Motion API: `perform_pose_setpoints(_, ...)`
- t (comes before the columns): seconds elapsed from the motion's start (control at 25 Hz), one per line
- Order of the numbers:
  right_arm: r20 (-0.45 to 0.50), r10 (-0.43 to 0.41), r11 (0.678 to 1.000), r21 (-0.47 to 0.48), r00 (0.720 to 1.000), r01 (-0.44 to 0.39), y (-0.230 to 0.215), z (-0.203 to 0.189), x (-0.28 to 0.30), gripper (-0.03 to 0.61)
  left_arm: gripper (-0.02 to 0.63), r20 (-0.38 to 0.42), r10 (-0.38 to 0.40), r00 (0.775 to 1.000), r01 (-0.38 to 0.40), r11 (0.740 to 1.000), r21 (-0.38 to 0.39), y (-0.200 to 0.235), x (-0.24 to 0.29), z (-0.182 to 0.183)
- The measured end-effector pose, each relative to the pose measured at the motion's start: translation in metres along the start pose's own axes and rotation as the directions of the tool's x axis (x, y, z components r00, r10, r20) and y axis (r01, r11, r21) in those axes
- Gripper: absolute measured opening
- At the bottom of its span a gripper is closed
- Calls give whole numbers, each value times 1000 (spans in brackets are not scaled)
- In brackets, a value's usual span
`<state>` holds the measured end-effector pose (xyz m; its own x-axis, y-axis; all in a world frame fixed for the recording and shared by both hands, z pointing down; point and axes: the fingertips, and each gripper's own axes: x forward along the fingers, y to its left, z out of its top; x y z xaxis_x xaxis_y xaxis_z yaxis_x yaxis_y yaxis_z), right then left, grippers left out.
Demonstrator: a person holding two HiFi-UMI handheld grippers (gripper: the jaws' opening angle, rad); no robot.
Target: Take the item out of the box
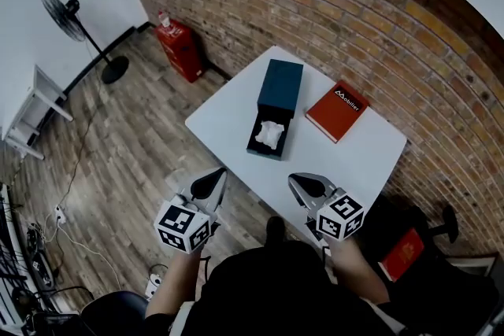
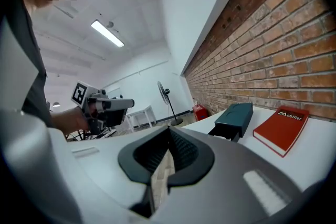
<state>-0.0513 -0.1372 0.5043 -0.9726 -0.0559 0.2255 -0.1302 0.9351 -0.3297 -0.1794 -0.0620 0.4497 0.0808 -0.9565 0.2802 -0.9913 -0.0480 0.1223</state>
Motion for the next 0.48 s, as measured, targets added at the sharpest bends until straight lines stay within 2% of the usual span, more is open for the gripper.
perform_pose_setpoints(0.12, -25, 32, 999, -2, 999, -32, -13, 5, 21, 1, 6, -5, -7, 1000, 7, 1000, 18, 13, 24, 12)
perform_pose_setpoints(0.24, -56, 49, 998, -25, 997, -50, -26, 13, 42, 0, 6, -11, -10, 1000, 10, 1000, 1, 29, 45, 14)
perform_pose_setpoints(0.48, -92, 10, 1000, -26, 996, -12, -42, 20, 77, 0, 6, -25, -71, 997, 70, 997, -32, 64, 73, 8)
